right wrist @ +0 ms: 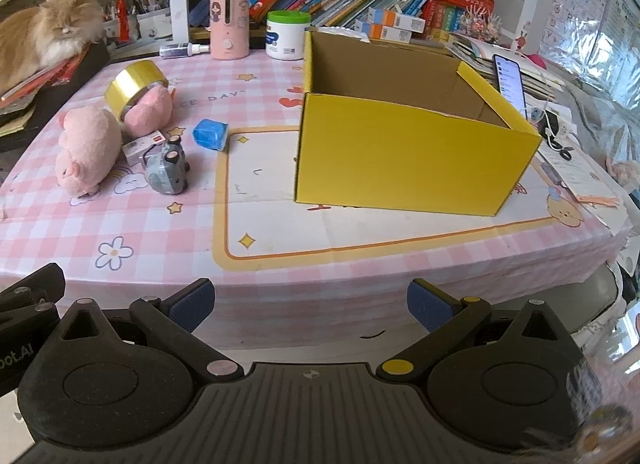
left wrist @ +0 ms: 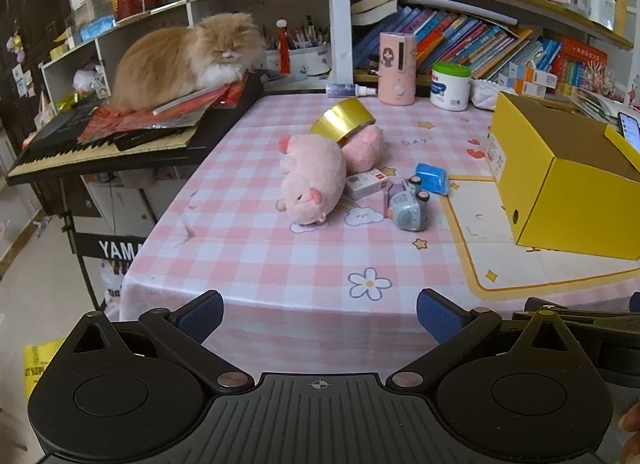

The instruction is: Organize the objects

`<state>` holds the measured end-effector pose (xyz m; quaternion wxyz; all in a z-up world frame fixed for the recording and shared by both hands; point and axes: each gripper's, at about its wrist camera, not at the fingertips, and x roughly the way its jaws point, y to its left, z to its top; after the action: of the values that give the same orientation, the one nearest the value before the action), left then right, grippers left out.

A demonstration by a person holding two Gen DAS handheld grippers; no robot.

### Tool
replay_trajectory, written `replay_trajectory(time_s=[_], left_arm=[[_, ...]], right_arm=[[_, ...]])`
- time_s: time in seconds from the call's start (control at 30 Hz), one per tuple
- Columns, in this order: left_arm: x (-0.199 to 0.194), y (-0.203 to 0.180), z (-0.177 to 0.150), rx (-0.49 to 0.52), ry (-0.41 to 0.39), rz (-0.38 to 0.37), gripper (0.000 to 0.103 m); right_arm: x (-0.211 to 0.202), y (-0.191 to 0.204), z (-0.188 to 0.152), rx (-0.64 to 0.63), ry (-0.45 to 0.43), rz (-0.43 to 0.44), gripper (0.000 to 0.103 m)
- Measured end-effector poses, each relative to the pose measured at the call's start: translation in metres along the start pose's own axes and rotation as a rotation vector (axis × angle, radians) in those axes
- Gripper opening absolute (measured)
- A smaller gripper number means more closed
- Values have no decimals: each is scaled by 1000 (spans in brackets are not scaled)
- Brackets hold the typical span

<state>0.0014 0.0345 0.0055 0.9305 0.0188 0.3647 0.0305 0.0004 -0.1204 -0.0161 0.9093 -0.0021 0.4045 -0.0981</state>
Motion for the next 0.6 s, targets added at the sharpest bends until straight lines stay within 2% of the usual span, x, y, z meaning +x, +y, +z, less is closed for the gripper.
replay_trajectory(time_s=[0.6], left_arm=[[15,22,4,-58,14,17,103]], right_arm=[[15,22,10,-56,5,129,103]])
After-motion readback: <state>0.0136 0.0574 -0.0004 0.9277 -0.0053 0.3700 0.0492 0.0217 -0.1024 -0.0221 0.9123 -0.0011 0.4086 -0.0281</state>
